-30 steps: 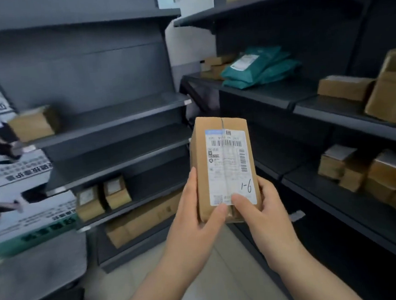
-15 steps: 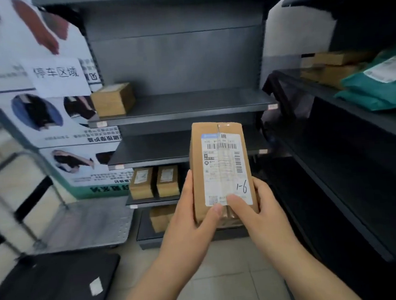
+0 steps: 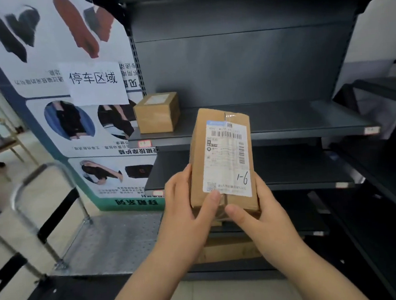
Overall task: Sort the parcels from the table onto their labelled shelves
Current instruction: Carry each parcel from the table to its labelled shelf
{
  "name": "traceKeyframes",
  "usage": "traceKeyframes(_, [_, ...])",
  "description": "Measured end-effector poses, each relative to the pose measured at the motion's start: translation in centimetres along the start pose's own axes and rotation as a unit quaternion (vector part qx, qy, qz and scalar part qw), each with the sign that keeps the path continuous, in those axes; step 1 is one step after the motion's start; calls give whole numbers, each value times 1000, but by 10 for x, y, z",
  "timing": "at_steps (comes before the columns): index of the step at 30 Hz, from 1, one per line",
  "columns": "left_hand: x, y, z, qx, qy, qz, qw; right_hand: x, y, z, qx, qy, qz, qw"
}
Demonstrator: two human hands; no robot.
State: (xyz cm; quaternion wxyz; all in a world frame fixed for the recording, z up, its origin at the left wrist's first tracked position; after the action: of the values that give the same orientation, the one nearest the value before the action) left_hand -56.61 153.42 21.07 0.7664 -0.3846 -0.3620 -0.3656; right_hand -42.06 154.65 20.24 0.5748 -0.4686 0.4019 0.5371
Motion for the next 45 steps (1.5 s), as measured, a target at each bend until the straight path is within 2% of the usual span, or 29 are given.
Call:
traceKeyframes(4, [-19,-7,51,3,12,-32,999,-5,22,43,3,-22,-10,1000])
traceKeyframes(9, [-45,6,99,-10,-37,-106,994,0,30,99,18,-39,-30,999])
traceKeyframes(18, [-76,51,215,-20,-39,-66,997,24,39,236,18,-41,-59,997])
traceKeyframes(23, [-89,69,265,3,-67,-68,995,37,47,299,-18,-48,-72,996])
traceKeyframes(31, [-128,87,298,-7,-89,-43,995,70,68,349,-79,-4,-93,992])
traceKeyframes(37, [-144,88,318,-4,-88,-39,995,73,77,364,-83,-50,-173,980])
traceKeyframes(38, [-142,85,320,5,-67,-11,998,72,77,365,-76,-58,-195,976])
traceKeyframes(40, [-128,78,324,42,46,99,993,63,76,366,-54,-100,-251,961])
traceKeyframes(42, [-113,77,326,76,185,218,955,49,79,363,-36,-167,-308,936])
traceKeyframes(45, [-104,87,330,44,272,297,914,39,87,363,-26,-239,-367,899])
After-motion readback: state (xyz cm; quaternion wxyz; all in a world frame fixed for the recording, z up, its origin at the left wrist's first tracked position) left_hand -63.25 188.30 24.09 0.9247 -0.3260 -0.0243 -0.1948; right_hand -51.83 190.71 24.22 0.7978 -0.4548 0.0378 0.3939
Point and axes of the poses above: each hand's wrist, its own z-axis towards the middle knuckle, its own y-axis out of the palm, x = y × z, the point moved 7 cm from there along z, towards the middle knuckle, and after that the axes turned 10 degrees about x, right-handed, at the moved point
